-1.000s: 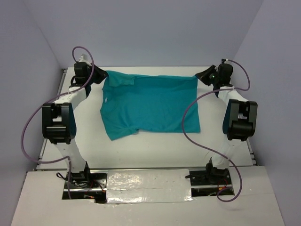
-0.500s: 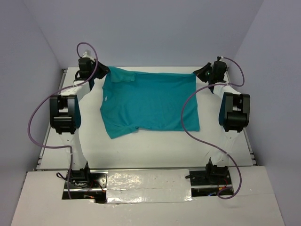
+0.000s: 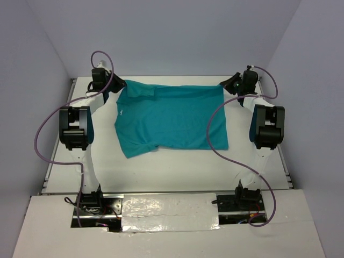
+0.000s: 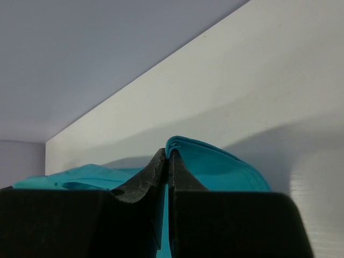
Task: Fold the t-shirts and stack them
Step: Fold the flattened tshirt in 1/3 of the way
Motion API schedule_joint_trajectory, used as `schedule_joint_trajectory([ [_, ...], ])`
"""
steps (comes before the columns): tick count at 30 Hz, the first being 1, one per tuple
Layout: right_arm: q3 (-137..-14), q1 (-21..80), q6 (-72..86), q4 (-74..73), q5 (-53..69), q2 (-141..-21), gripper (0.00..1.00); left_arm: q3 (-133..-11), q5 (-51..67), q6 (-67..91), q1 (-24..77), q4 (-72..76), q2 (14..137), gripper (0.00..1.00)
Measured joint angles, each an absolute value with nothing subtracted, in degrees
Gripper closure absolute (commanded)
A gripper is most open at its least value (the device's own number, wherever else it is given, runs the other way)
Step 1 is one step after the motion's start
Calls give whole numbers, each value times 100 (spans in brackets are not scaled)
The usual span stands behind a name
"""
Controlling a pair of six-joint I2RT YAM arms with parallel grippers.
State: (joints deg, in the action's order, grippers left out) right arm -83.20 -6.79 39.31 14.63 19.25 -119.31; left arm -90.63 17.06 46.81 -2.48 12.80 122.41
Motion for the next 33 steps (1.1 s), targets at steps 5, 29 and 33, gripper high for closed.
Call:
schedule_joint_trajectory([
  [5, -8254, -679, 3933, 1531, 2053, -11931, 100, -8956, 1704, 4532, -301, 1267, 12241, 100],
  [29, -8001, -799, 3931, 1358, 2484, -11931, 96, -7975, 1896, 3894, -336, 1339, 11933, 100],
  [33, -8003, -799, 3913, 1232, 2484, -11939, 96, -7946, 1957, 3892, -336, 1437, 11802, 100],
])
